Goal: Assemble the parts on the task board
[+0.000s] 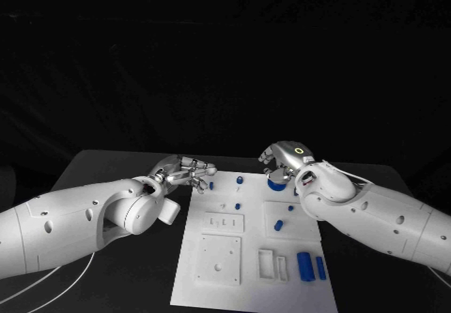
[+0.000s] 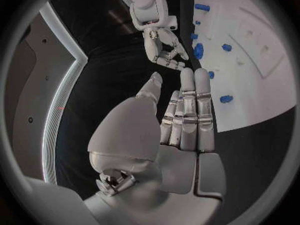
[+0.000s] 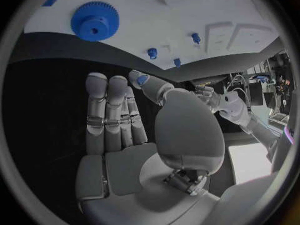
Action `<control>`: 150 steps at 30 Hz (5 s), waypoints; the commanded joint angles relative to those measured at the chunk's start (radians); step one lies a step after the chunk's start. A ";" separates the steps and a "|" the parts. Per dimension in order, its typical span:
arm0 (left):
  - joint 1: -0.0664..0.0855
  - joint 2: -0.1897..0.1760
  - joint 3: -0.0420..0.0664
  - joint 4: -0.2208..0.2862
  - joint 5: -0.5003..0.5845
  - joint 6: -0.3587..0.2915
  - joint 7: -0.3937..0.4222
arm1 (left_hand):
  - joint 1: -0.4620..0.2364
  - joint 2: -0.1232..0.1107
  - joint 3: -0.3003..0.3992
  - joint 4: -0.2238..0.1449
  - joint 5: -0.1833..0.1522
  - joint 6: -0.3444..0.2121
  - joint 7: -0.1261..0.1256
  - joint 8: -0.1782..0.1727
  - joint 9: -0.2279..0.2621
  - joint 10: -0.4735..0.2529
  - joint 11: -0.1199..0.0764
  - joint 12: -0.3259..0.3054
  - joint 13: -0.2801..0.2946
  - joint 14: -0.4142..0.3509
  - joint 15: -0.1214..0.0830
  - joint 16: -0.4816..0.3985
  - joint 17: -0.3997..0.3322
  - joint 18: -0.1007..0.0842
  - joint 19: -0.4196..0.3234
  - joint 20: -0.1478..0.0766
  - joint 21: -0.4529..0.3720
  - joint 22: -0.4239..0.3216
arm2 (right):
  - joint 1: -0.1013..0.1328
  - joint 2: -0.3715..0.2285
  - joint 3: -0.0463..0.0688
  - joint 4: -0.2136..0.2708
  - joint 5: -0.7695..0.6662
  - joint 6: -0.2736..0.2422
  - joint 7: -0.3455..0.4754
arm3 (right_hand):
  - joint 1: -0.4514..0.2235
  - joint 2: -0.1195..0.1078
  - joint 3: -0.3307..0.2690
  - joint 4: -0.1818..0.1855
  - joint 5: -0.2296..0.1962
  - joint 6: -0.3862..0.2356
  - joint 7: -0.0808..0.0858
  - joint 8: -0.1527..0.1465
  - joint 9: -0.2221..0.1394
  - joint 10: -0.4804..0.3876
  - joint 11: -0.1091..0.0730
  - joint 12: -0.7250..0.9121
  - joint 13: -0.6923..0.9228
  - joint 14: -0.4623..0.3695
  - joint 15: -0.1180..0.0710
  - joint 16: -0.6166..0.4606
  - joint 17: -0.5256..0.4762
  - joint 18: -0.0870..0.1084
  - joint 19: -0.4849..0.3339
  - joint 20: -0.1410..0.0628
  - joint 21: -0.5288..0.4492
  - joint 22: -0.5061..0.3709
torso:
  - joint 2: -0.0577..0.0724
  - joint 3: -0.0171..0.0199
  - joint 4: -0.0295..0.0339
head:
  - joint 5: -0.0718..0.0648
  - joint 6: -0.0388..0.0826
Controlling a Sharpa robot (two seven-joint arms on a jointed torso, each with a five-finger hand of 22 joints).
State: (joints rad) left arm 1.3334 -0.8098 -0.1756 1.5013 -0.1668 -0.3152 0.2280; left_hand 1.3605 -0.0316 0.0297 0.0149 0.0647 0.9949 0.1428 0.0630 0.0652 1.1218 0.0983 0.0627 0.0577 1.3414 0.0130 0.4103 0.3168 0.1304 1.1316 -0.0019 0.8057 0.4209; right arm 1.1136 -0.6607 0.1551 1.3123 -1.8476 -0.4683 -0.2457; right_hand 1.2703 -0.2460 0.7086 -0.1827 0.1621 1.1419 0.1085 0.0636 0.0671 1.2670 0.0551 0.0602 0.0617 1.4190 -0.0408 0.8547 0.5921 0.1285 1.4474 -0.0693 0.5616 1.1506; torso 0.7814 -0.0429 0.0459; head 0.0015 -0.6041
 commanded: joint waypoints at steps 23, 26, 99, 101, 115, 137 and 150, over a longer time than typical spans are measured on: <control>0.001 0.007 -0.003 -0.009 -0.004 0.024 -0.008 | 0.007 -0.014 0.010 0.002 0.005 -0.018 -0.004 -0.001 0.000 -0.025 0.000 -0.004 0.001 0.012 -0.005 -0.004 0.008 0.025 0.053 -0.007 0.004 -0.020 | 0.003 -0.073 0.036 -0.018 0.260 0.236 -0.006 | -0.088 0.072 -0.296 0.046 0.167 -0.028 -0.006 -0.001 -0.002 0.066 -0.023 -0.001 0.003 0.022 -0.020 0.075 0.006 0.042 0.068 -0.014 0.113 -0.103 | -0.010 0.0095 -0.0176 | -0.005 0.002; 0.001 0.007 -0.003 -0.009 -0.005 0.025 -0.009 | 0.007 -0.016 0.010 0.002 0.004 -0.021 -0.004 -0.001 0.000 -0.031 0.001 -0.004 0.001 0.012 -0.006 -0.005 0.009 0.025 0.055 -0.007 0.002 -0.024 | 0.003 -0.061 0.037 -0.027 0.210 0.254 -0.023 | -0.089 0.057 -0.310 0.053 0.122 -0.045 -0.010 -0.001 -0.002 0.047 -0.020 -0.001 0.004 0.021 -0.018 0.075 0.005 0.043 0.067 -0.011 0.114 -0.112 | -0.011 0.0091 -0.0180 | -0.007 -0.003; 0.000 0.015 -0.003 -0.006 -0.023 0.033 -0.022 | 0.021 -0.023 0.013 -0.005 -0.006 -0.026 -0.005 0.000 0.000 -0.040 0.001 -0.004 0.001 0.010 -0.007 -0.006 0.016 0.023 0.054 -0.008 0.009 -0.042 | -0.011 0.023 0.032 -0.134 0.222 0.397 -0.038 | -0.072 0.073 -0.307 0.119 0.055 -0.076 -0.010 -0.001 0.000 -0.192 -0.058 0.856 0.946 0.020 -0.039 0.062 0.111 0.022 0.062 -0.030 0.170 -0.296 | -0.009 0.0116 -0.0145 | -0.013 -0.038; 0.000 0.016 -0.003 -0.006 -0.024 0.033 -0.023 | 0.021 -0.023 0.013 -0.005 -0.006 -0.026 -0.005 0.000 0.000 -0.040 0.001 -0.004 0.001 0.010 -0.007 -0.006 0.016 0.023 0.054 -0.008 0.009 -0.042 | -0.011 0.023 0.032 -0.134 0.223 0.399 -0.038 | -0.073 0.073 -0.316 0.119 0.057 -0.077 -0.010 -0.001 0.000 -0.191 -0.059 0.856 0.945 0.020 -0.039 0.062 0.112 0.022 0.062 -0.030 0.170 -0.293 | -0.009 0.0112 -0.0129 | -0.015 -0.038; 0.000 0.018 -0.003 -0.010 -0.025 0.035 -0.025 | 0.024 -0.023 0.011 -0.006 -0.006 -0.026 -0.005 0.000 0.000 -0.041 0.001 -0.004 0.001 0.010 -0.007 -0.006 0.016 0.022 0.052 -0.009 0.011 -0.043 | -0.011 0.026 0.032 -0.124 0.173 0.382 -0.060 | -0.068 0.071 -0.360 0.134 0.002 -0.079 -0.009 -0.001 0.000 -0.187 -0.055 0.857 0.944 0.020 -0.037 0.061 0.115 0.024 0.063 -0.028 0.169 -0.284 | -0.009 0.0122 -0.0146 | -0.016 -0.039; -0.001 0.022 -0.004 -0.012 -0.025 0.028 -0.021 | 0.021 -0.020 0.008 -0.003 -0.006 -0.025 -0.005 0.000 0.000 -0.038 0.000 -0.004 0.001 0.010 -0.007 -0.005 0.018 0.022 0.050 -0.009 0.016 -0.046 | -0.015 0.043 0.021 -0.112 0.087 0.333 -0.120 | -0.063 0.066 -0.374 0.165 -0.060 -0.064 -0.012 -0.001 0.000 -0.168 -0.057 0.864 0.948 0.021 -0.039 0.061 0.116 0.028 0.064 -0.028 0.175 -0.278 | -0.009 0.0124 -0.0139 | 0.000 -0.024; -0.001 0.023 -0.004 -0.013 -0.025 0.028 -0.022 | 0.020 -0.021 0.008 -0.002 -0.006 -0.026 -0.004 -0.001 0.000 -0.038 0.001 -0.004 0.001 0.010 -0.007 -0.005 0.018 0.022 0.049 -0.009 0.018 -0.047 | -0.016 0.055 0.018 -0.110 0.080 0.303 -0.133 | -0.062 0.067 -0.326 0.157 -0.039 -0.039 -0.019 0.000 0.002 -0.153 -0.063 0.872 0.957 0.022 -0.042 0.060 0.117 0.022 0.064 -0.032 0.181 -0.275 | -0.010 0.0128 -0.0149 | 0.001 -0.024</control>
State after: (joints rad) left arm 1.3317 -0.7892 -0.1799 1.4871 -0.1885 -0.2960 0.1990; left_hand 1.3788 -0.0499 0.0423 0.0134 0.0610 0.9752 0.1374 0.0630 0.0652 1.0873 0.0994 0.0627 0.0577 1.3472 0.0071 0.4048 0.3335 0.1394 1.1849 -0.0088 0.8169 0.3751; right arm 1.1018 -0.6067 0.1753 1.2013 -1.7511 -0.1591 -0.3642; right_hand 1.2108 -0.1766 0.3775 -0.0253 0.1184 1.0966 0.0898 0.0598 0.0668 1.1082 -0.0072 0.9291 1.0176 1.4402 -0.0844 0.9199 0.7070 0.1390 1.4648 -0.1011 0.7361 0.8742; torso 0.7721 -0.0302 0.0316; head 0.0011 -0.6271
